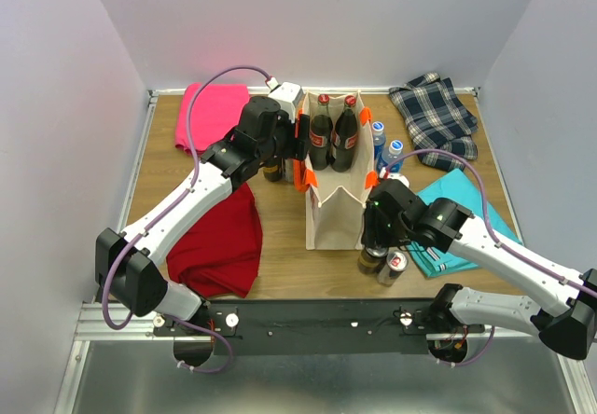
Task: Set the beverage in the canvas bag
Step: Move the drink to the center of the board.
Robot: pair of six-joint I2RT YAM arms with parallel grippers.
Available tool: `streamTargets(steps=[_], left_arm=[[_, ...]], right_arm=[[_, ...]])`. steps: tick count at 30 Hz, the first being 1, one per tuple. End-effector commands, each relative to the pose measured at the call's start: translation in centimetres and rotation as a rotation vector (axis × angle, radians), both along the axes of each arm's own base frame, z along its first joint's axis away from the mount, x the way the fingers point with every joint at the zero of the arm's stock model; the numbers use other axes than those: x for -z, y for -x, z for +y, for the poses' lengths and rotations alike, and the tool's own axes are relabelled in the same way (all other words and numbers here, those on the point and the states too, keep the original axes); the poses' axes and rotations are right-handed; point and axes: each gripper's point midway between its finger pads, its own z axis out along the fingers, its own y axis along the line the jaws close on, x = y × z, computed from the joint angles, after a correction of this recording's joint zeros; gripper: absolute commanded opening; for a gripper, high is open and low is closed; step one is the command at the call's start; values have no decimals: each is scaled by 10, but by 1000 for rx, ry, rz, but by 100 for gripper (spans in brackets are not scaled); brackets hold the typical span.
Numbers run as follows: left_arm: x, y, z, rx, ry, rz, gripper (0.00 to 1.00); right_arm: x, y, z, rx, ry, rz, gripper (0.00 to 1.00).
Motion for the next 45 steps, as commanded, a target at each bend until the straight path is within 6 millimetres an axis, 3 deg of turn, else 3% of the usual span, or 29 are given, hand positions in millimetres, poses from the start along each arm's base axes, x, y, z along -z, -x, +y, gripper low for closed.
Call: streamTargets(steps=[1,15,30,39,41,45], left_arm=[[-3,-4,7,-28,-6,-24,74],[-6,-4,7,-26,-6,-29,74],[-8,-3,7,-23,-2,-32,74],[-9,-1,8,-23,1,-36,74],[-10,0,9,-23,2,-37,74],[-10,-1,9,-24,4,-37,74]], right_arm=[[-14,-11,-11,50,40,-70,1],[-31,-35,-16,158,29,-192,1],[-21,-65,-21,287,49,-315,1],[-5,-68,-26,323,101,-307,1],[-3,-67,-28,336,110,-302,5],[0,-65,-34,352,137,-297,24]])
